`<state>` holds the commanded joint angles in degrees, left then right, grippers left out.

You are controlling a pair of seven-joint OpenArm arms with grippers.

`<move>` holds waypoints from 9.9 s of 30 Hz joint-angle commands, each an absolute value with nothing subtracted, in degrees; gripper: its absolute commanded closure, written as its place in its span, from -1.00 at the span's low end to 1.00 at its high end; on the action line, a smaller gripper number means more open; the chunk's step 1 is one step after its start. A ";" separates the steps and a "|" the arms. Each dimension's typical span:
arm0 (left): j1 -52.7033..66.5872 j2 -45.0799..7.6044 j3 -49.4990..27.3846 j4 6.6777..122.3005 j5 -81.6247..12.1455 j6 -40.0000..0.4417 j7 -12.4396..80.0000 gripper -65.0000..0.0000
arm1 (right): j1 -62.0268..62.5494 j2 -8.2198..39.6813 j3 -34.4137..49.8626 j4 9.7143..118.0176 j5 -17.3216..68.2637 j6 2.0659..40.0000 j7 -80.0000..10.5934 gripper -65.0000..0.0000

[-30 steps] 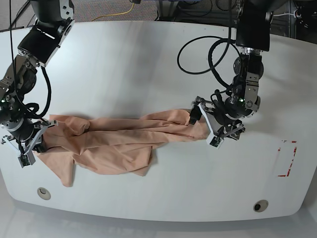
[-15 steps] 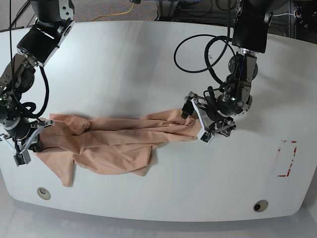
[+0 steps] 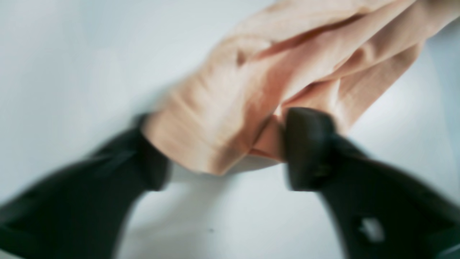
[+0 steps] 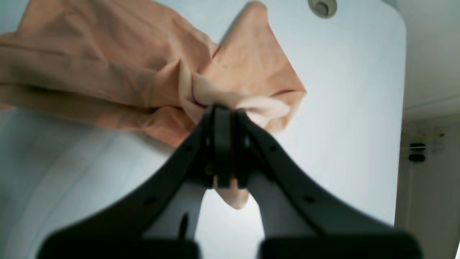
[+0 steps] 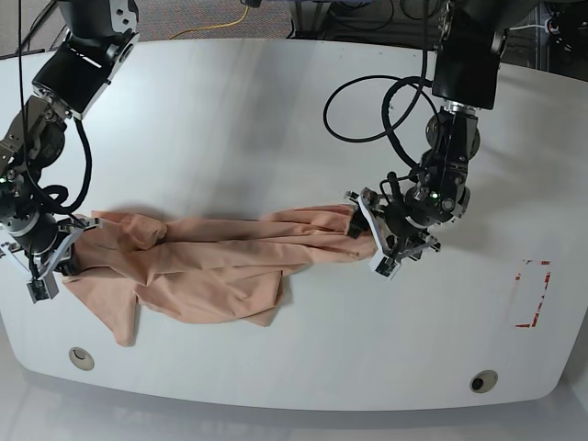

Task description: Layout the t-shirt on the table in an organized manner, then fold the t-shirt properly

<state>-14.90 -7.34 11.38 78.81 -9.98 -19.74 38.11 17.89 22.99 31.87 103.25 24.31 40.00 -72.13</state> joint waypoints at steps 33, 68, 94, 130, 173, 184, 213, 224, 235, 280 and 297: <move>-22.55 -10.95 1.54 81.27 -10.07 -20.00 40.57 1.00 | 18.24 23.25 31.87 103.34 24.31 40.00 -72.13 1.00; -42.51 -13.67 0.40 107.82 -4.09 -19.74 43.65 1.00 | 45.58 27.47 26.42 87.25 23.96 40.00 -72.13 1.00; -63.52 -13.85 -1.27 98.68 -4.44 -23.60 51.12 1.00 | 52.53 31.78 17.80 90.59 24.40 40.00 -76.79 1.00; 0.22 -10.59 -14.81 115.30 -4.79 -24.22 59.82 1.00 | -6.55 19.30 34.15 112.66 39.34 40.00 -80.00 1.00; 21.32 -10.68 -16.66 114.59 -4.26 -24.22 60.00 0.93 | -13.93 18.95 33.98 112.48 36.18 40.00 -80.00 0.76; 21.32 -12.09 -16.66 112.75 -4.09 -24.04 60.00 -0.37 | -13.93 18.15 33.98 112.48 34.42 40.00 -80.00 -0.49; 9.45 -14.55 -25.10 112.13 -1.45 -23.96 60.00 -0.58 | -2.86 21.41 33.89 112.40 26.33 40.00 -74.24 -0.51; 3.47 -14.29 -23.16 114.24 -1.54 -24.13 61.41 -0.58 | 3.74 19.56 26.95 112.40 25.89 40.00 -73.80 -0.51; 8.48 -14.46 -24.75 114.24 -1.63 -24.13 67.82 -0.58 | 2.33 18.59 26.95 112.31 26.15 40.00 -73.80 -0.51; -17.19 -8.66 -12.35 77.14 -1.45 -23.87 49.45 -0.59 | 1.36 16.22 26.77 112.31 26.07 40.00 -73.71 -0.51; -16.13 -10.95 -12.62 76.88 -1.45 -23.78 48.57 -0.59 | 0.84 16.22 26.77 112.31 26.24 40.00 -73.71 -0.51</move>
